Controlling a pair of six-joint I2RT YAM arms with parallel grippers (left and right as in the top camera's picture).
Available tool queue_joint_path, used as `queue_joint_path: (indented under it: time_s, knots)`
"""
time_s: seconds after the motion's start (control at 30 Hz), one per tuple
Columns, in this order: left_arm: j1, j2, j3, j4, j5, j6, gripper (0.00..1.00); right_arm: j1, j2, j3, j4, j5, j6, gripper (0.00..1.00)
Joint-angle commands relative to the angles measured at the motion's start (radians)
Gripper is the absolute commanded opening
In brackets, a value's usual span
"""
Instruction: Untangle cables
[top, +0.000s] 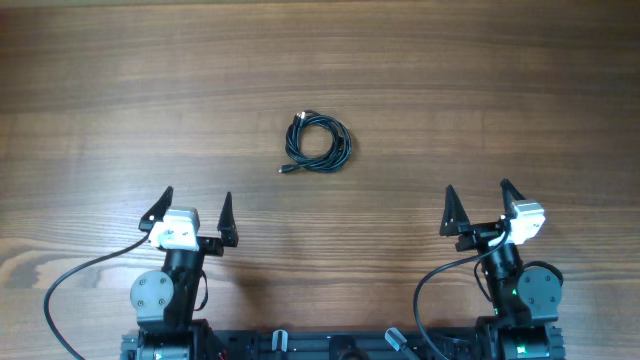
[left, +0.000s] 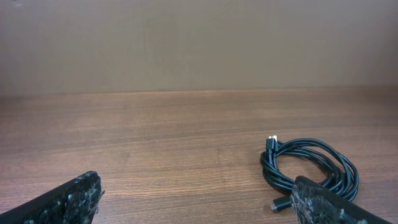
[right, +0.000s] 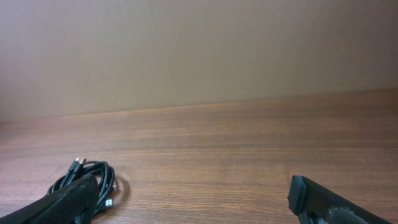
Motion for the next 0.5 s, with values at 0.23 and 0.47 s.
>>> queue_joint_path:
  time_s: [0.23, 0.47]
  knots:
    - [0.002, -0.011, -0.008, 0.016, 0.056, -0.037, 1.00, -0.004, -0.003, -0.001, 0.005, -0.001, 0.006, 1.00]
    - [0.002, 0.076, 0.132, 0.019, 0.129, -0.132, 1.00, -0.004, -0.003, -0.001, 0.005, -0.001, 0.006, 1.00]
